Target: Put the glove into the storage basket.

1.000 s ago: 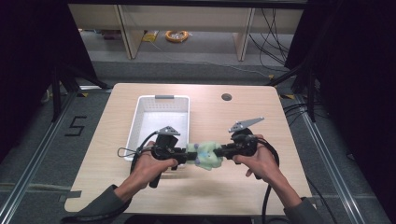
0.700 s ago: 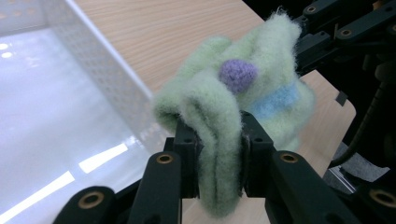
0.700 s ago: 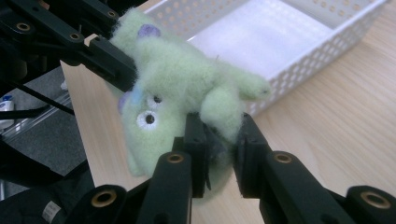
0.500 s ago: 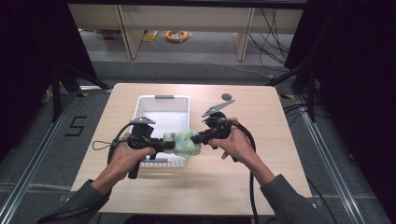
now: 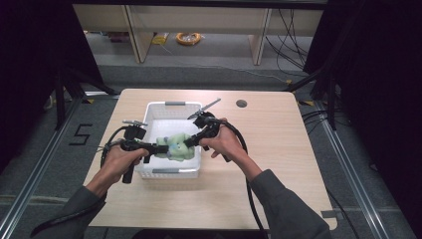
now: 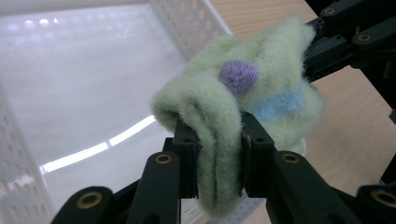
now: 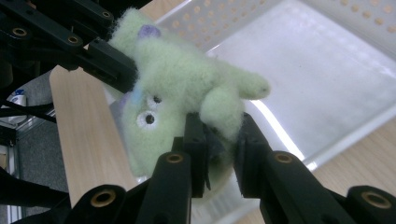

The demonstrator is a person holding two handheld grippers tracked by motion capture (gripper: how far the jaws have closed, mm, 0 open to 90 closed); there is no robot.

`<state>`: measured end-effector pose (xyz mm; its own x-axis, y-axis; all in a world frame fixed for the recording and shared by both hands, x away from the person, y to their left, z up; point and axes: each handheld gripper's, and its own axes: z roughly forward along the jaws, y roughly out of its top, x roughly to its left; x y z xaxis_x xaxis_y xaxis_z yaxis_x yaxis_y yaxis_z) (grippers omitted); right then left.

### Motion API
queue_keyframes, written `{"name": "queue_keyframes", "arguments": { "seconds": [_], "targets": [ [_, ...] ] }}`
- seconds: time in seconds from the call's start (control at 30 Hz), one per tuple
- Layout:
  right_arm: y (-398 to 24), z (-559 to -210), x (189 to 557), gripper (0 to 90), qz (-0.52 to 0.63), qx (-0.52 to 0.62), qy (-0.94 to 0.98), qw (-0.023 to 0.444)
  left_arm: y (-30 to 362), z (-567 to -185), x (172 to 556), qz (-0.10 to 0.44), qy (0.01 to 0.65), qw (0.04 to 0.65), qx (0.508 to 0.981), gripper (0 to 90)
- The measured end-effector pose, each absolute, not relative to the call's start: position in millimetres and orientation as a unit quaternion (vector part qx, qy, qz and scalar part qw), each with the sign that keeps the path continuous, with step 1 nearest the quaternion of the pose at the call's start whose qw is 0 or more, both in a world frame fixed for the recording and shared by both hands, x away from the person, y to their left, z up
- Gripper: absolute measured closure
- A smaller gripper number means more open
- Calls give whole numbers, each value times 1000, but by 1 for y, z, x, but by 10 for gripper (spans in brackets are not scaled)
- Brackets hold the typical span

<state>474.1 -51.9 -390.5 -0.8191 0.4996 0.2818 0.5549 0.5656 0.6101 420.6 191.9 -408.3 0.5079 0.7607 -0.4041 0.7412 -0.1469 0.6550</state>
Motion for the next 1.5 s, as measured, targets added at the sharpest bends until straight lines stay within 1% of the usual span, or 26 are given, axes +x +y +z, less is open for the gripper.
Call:
{"name": "queue_keyframes", "arguments": {
  "seconds": [0.2, 0.3, 0.4, 0.6, 0.67, 0.73, 0.87, 0.9, 0.93, 0.97, 1.0, 1.07, 1.1, 1.13, 1.23, 1.3, 1.4, 1.43, 1.47, 1.5],
  "targets": [
    [-39, -403, 481, 779, -342, -306, -887, 45, 202, -424, 428, 3, 508, 413, 756, 720],
    [-33, -413, 487, 777, -333, -311, -889, 51, 205, -430, 433, 3, 507, 399, 764, 718],
    [-30, -418, 490, 777, -325, -314, -891, 48, 205, -432, 436, 10, 503, 385, 774, 717],
    [-27, -424, 492, 776, -317, -317, -892, 55, 203, -441, 438, 11, 511, 374, 774, 715],
    [-25, -427, 492, 776, -309, -319, -895, 48, 203, -444, 440, 9, 507, 368, 779, 714],
    [-23, -431, 493, 776, -305, -319, -896, 56, 202, -446, 441, 6, 507, 363, 782, 712],
    [-22, -434, 494, 775, -298, -314, -900, 46, 200, -449, 441, 9, 514, 358, 780, 712],
    [-21, -434, 494, 775, -296, -319, -899, 54, 199, -450, 442, 8, 515, 357, 779, 711],
    [-20, -435, 495, 774, -297, -317, -898, 63, 200, -450, 443, 10, 508, 347, 788, 711],
    [-19, -438, 496, 774, -296, -318, -899, 63, 199, -452, 443, 8, 510, 345, 788, 708],
    [-19, -438, 496, 774, -290, -319, -901, 47, 198, -452, 444, 7, 509, 343, 790, 707],
    [-19, -439, 496, 773, -287, -318, -902, 45, 197, -454, 444, 7, 510, 338, 791, 706],
    [-18, -440, 496, 772, -287, -318, -902, 53, 197, -455, 445, 8, 509, 337, 792, 704],
    [-18, -442, 496, 771, -280, -319, -904, 45, 196, -456, 445, 7, 509, 331, 795, 702],
    [-17, -443, 496, 768, -278, -318, -905, 45, 195, -458, 446, 10, 508, 325, 798, 697],
    [-15, -445, 497, 760, -269, -323, -906, 45, 194, -459, 446, 13, 511, 322, 797, 678],
    [-15, -447, 497, 753, -269, -318, -908, 42, 194, -462, 447, 13, 512, 313, 799, 674],
    [-13, -448, 496, 746, -263, -322, -908, 43, 194, -463, 447, 13, 515, 312, 798, 653],
    [-13, -449, 496, 740, -261, -317, -911, 36, 194, -464, 447, 15, 513, 308, 801, 636],
    [-13, -449, 496, 732, -258, -314, -913, 30, 194, -464, 447, 21, 513, 311, 800, 638]
  ]
}}
